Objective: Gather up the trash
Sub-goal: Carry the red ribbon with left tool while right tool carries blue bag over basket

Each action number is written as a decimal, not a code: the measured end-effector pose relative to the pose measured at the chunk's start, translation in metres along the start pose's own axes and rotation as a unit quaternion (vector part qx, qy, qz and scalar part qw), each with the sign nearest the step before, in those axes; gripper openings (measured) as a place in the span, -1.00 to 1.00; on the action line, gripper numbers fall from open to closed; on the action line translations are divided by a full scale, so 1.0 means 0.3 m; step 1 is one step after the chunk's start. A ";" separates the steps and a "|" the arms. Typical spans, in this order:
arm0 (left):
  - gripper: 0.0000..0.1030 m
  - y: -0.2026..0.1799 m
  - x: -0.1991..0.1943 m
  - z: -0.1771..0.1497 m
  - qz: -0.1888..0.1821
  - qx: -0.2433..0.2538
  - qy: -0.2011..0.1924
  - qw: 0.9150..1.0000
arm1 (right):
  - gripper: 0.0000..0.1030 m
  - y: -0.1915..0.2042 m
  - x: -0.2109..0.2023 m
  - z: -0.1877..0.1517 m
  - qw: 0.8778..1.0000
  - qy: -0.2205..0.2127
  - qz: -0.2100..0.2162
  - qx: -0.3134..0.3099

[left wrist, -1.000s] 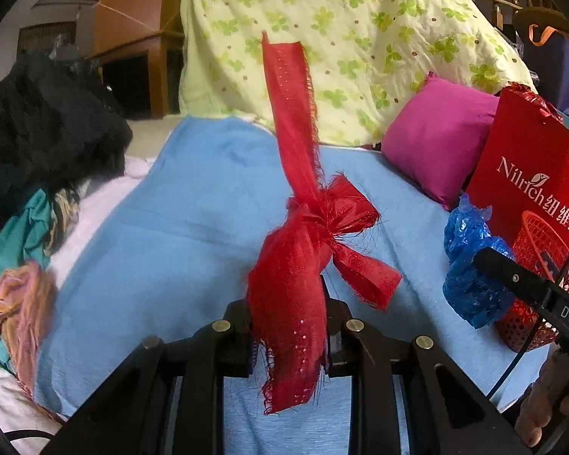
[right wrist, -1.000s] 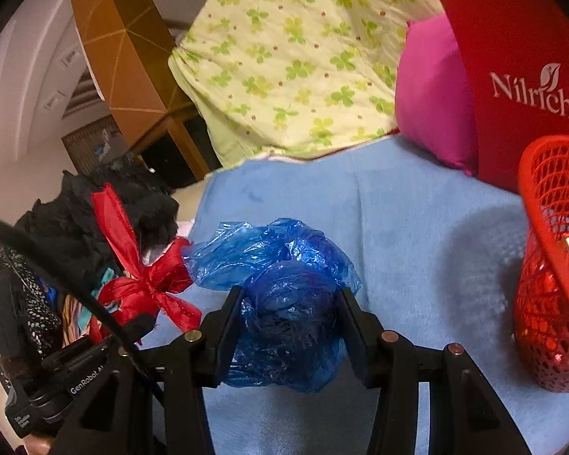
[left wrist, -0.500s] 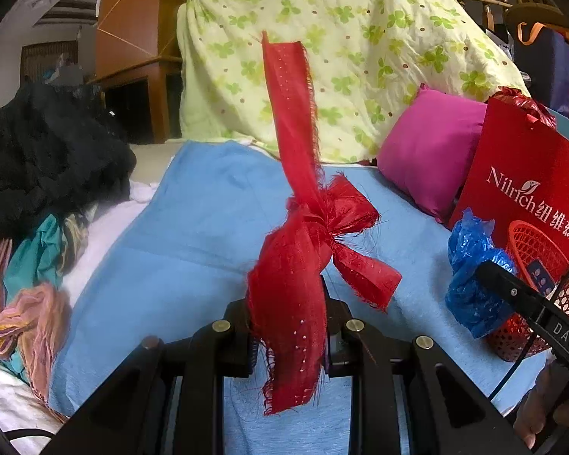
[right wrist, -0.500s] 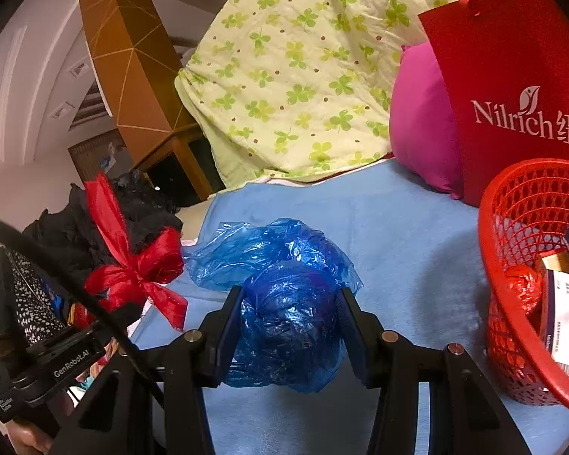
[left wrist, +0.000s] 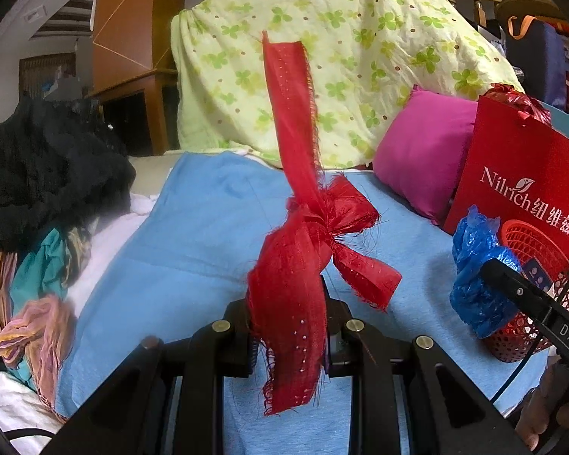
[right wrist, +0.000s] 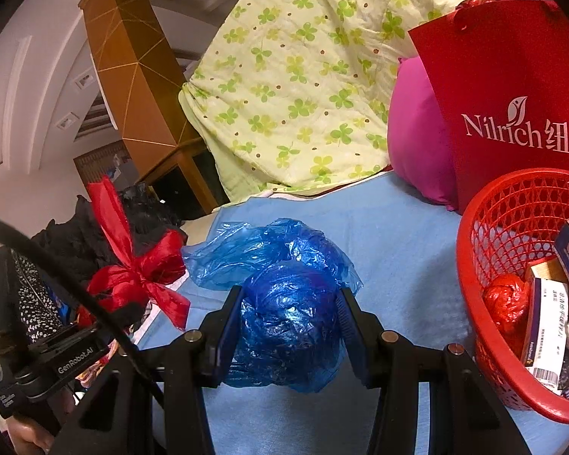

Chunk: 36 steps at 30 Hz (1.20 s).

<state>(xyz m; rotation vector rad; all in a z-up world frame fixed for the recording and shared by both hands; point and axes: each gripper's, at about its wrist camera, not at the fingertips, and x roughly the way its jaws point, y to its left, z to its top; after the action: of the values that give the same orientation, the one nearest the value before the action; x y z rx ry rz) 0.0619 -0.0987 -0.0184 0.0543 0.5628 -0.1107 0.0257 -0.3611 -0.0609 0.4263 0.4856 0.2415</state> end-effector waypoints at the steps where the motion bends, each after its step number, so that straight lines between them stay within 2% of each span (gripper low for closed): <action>1: -0.49 0.000 -0.003 0.000 0.000 0.002 -0.002 1.000 | 0.01 0.000 -0.004 0.001 1.000 -0.001 0.001 0.000; 36: -0.49 -0.003 -0.057 0.020 -0.015 0.036 -0.026 0.999 | 0.01 -0.023 -0.130 -0.017 0.999 -0.040 0.010 0.017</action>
<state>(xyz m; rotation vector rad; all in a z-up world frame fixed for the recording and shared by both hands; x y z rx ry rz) 0.0505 -0.0986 -0.0042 0.1124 0.5070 -0.1617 -0.0093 -0.3780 -0.0526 0.4729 0.4075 0.2338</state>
